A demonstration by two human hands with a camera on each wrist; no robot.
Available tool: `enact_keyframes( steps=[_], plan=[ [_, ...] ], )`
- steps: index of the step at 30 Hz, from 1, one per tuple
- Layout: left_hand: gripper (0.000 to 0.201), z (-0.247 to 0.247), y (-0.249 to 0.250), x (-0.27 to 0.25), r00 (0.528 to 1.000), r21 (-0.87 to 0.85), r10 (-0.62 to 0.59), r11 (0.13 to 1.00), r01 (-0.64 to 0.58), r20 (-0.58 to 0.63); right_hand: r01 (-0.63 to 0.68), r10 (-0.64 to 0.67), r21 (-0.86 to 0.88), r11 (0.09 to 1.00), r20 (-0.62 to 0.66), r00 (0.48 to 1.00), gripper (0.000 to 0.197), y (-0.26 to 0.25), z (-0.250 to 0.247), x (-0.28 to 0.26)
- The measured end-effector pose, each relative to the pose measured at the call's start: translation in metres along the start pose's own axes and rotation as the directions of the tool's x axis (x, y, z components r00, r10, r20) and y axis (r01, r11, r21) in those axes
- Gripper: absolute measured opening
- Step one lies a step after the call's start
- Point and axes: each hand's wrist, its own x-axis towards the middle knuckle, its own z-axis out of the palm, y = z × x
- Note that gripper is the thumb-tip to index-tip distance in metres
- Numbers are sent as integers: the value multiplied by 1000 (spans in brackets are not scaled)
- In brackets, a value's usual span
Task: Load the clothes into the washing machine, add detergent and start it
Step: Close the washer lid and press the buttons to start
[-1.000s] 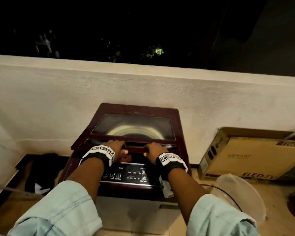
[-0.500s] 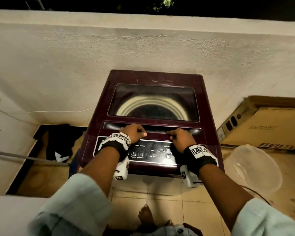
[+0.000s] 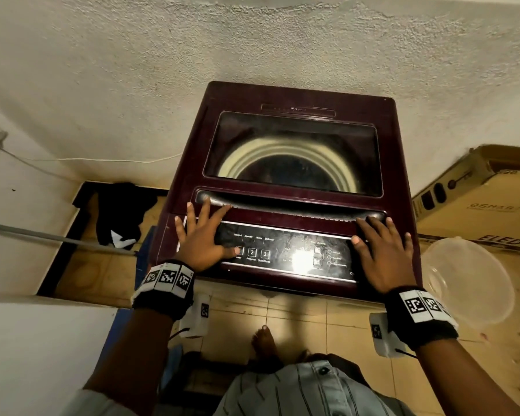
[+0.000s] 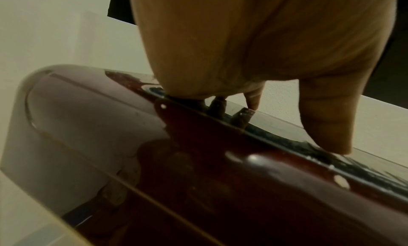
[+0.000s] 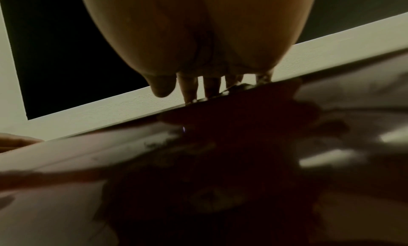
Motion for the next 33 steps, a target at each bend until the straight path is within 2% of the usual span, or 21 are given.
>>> enact_keyframes(
  steps=[4, 9, 18, 25, 33],
  plan=[
    [105, 2, 1, 1, 1000, 42, -17, 999, 18, -13, 47, -46, 24, 999, -22, 999, 67, 6, 0, -2],
    [105, 3, 6, 1, 998, 28, -56, 998, 57, -39, 93, -91, 30, 995, -47, 995, 67, 11, 5, -3],
    [117, 3, 24, 0, 966, 13, -254, 967, 255, -53, 166, -165, 40, 985, -11, 986, 70, 17, 4, -3],
    [113, -1, 13, -4, 974, -40, -224, 974, 225, 26, 173, -177, -50, 984, -96, 980, 62, 15, 11, -5],
    [118, 2, 11, 0, 980, -14, -199, 980, 200, 10, 151, -152, -17, 988, -173, 973, 59, 13, 13, -5]
  ],
)
